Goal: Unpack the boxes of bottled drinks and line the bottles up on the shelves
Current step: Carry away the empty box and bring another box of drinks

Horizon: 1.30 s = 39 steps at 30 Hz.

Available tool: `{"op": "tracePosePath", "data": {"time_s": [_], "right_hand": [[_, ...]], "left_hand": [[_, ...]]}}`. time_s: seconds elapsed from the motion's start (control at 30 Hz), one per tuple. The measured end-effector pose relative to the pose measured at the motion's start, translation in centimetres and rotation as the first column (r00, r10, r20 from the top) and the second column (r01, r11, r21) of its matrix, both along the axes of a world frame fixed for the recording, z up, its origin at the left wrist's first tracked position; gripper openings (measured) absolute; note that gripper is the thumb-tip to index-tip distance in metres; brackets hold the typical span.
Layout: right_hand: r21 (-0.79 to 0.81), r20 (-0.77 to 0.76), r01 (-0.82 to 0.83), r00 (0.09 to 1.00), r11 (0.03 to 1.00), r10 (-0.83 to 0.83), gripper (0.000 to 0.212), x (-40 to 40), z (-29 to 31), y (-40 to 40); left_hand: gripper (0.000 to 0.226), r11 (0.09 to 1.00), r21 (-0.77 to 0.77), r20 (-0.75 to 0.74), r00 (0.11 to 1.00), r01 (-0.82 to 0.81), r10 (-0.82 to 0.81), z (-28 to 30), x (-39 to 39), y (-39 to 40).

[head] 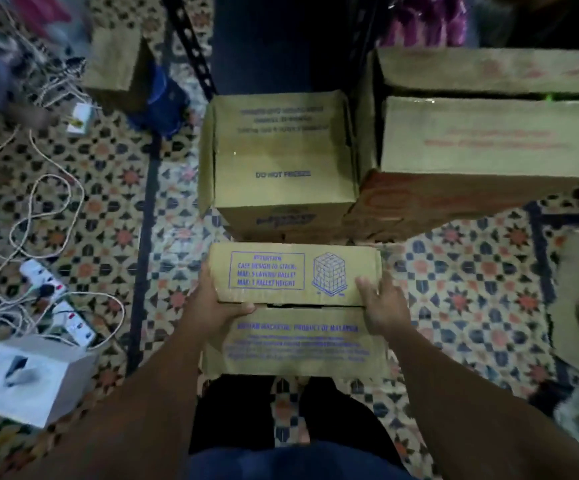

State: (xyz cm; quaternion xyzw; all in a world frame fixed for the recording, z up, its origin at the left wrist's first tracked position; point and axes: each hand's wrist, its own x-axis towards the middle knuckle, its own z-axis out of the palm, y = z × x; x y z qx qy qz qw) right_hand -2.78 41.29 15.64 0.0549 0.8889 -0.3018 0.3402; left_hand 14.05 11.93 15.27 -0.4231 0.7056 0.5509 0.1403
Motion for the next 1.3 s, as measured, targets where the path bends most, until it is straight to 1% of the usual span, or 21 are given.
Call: {"op": "tracePosePath", "data": {"time_s": [0.1,0.17,0.2,0.23,0.3,0.37,0.47,0.53,0.57,0.67,0.73,0.77,0.8,0.83,0.93,0.97,1.03,1.1,1.17,1.23,1.3], "right_hand": [[0.032,0.004,-0.057,0.998,0.998,0.057,0.073,-1.1,-3.5,-3.0],[0.026,-0.005,-0.076,0.997,0.997,0.076,0.077,-1.7,-6.0,-4.1],[0.034,0.001,-0.081,0.997,0.996,0.081,0.079,-2.3,-9.0,-4.7],[0.043,0.016,-0.077,0.997,0.996,0.077,0.079,-2.7,-10.6,-4.9],[0.028,0.054,-0.064,0.997,0.998,0.062,0.067,-3.3,-15.2,-6.0],[0.016,0.083,-0.057,0.995,0.998,0.055,0.052,-3.6,-20.2,-7.0],[-0.036,0.139,-0.030,0.990,0.999,0.035,0.044,-4.4,-28.0,-8.0],[-0.028,0.183,-0.055,0.981,0.998,0.059,0.045,-5.6,-33.1,-8.2],[-0.003,0.175,-0.099,0.980,0.995,0.098,0.045,-6.2,-35.3,-8.5],[0.038,0.142,-0.151,0.979,0.988,0.145,0.053,-7.7,-40.0,-8.8],[0.040,0.169,-0.183,0.970,0.982,0.174,0.058,-8.1,-41.5,-8.7],[0.011,0.193,-0.155,0.970,0.988,0.150,0.061,-8.1,-42.3,-8.4],[-0.020,0.219,-0.084,0.972,0.996,0.087,0.066,-8.1,-43.1,-8.1],[-0.047,0.236,-0.012,0.972,0.999,0.022,0.066,-8.2,-43.4,-7.9],[-0.132,0.291,0.141,0.952,0.981,-0.098,0.045,-8.2,-43.5,-8.1],[-0.153,0.298,0.167,0.948,0.974,-0.116,0.043,-8.2,-42.9,-8.3],[-0.145,0.244,0.123,0.966,0.982,-0.085,0.046,-8.4,-41.1,-8.9],[-0.159,0.186,0.099,0.980,0.982,-0.068,0.055,-8.2,-38.5,-9.6],[-0.121,0.098,-0.038,0.994,0.992,0.050,0.063,-7.6,-34.7,-10.2],[-0.139,0.110,-0.087,0.989,0.987,0.102,0.074,-6.8,-30.2,-10.8],[-0.082,0.134,-0.147,0.978,0.986,0.157,0.072,-6.2,-24.7,-11.3]], "left_hand": [[0.138,0.999,-0.011,0.011,0.999,-0.038,0.038,-4.2,0.0,-1.8],[0.133,0.999,-0.006,0.016,0.999,-0.032,0.032,-7.3,-0.2,-2.8],[0.132,1.000,0.006,0.025,1.000,-0.015,0.015,-10.1,-0.6,-3.7],[0.134,1.000,0.023,0.031,0.999,-0.015,0.014,-11.7,-1.0,-4.2],[0.141,0.999,0.031,0.043,0.999,-0.019,0.018,-16.5,-1.4,-5.4],[0.140,0.999,0.021,0.079,0.996,-0.030,0.028,-21.1,-2.0,-5.9],[0.136,0.999,-0.020,0.079,0.996,-0.044,0.046,-27.9,-2.7,-6.5],[0.132,0.999,-0.041,0.065,0.998,0.011,-0.008,-32.3,-3.1,-6.9],[0.131,0.998,-0.052,0.067,0.997,0.035,-0.031,-34.5,-3.2,-7.0],[0.137,0.994,-0.083,0.110,0.992,0.078,-0.068,-39.1,-3.9,-7.6],[0.137,0.994,-0.082,0.165,0.984,0.074,-0.060,-41.5,-4.5,-8.0],[0.136,0.994,-0.087,0.185,0.981,0.069,-0.052,-42.2,-4.8,-8.1],[0.138,0.993,-0.100,0.199,0.979,0.068,-0.047,-42.5,-5.2,-8.2],[0.141,0.991,-0.110,0.207,0.977,0.072,-0.048,-42.9,-5.5,-8.3],[0.143,0.993,-0.084,0.259,0.964,0.087,-0.062,-42.9,-6.3,-8.4],[0.141,0.994,-0.073,0.264,0.962,0.087,-0.065,-42.7,-6.3,-8.4],[0.141,0.994,-0.071,0.287,0.956,0.084,-0.060,-41.2,-6.4,-7.9],[0.147,0.994,-0.086,0.298,0.954,0.064,-0.035,-39.1,-6.4,-7.3],[0.150,0.996,-0.085,0.331,0.944,0.022,0.008,-35.7,-6.6,-6.8],[0.151,0.995,-0.097,0.327,0.945,0.007,0.025,-31.8,-6.8,-6.1],[0.144,0.995,-0.094,0.267,0.964,0.025,0.001,-26.8,-6.9,-5.2]]}}
